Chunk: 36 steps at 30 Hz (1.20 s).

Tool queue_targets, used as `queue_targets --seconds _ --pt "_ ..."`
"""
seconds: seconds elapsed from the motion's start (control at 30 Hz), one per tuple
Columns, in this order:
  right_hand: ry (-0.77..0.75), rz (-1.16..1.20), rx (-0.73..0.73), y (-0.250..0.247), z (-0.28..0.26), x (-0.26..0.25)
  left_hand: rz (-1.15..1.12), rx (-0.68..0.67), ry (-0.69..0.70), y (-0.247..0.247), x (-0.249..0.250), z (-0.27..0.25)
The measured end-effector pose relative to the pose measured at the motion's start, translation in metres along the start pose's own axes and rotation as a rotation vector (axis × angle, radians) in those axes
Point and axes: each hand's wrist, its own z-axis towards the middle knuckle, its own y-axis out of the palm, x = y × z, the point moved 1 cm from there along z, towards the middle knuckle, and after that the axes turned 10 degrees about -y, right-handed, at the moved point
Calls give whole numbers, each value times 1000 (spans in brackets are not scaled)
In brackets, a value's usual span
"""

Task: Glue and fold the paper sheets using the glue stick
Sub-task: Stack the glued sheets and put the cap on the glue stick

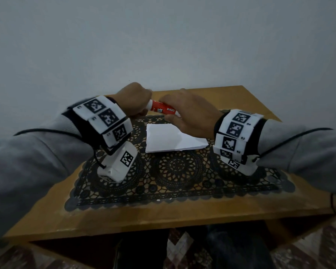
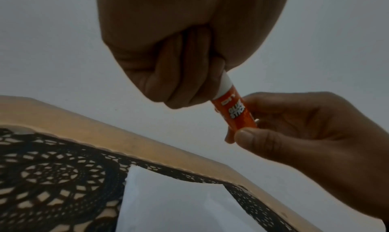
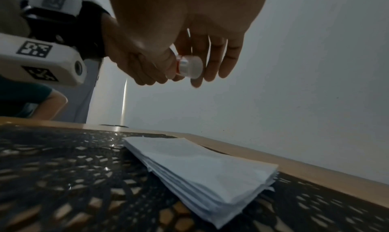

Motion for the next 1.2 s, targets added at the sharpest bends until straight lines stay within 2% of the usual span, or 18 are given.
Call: queue_targets --seconds 0.07,0.13,0.27,0.4,0.53,0.7,1.2 --pt "55 67 -19 2 5 3 -95 -43 16 0 -1 5" --pt "164 137 -60 5 10 12 -166 -15 24 -2 -3 8" --pt "437 377 -96 17 20 39 36 70 95 -3 -11 10" --pt "546 489 -84 32 27 59 207 55 99 2 -22 12" --pt "581 489 -126 45 37 67 245 47 127 8 -30 22" --pt "595 371 -219 54 46 69 269 57 172 11 -42 35" --pt "588 297 -243 53 46 62 390 85 234 23 -52 42"
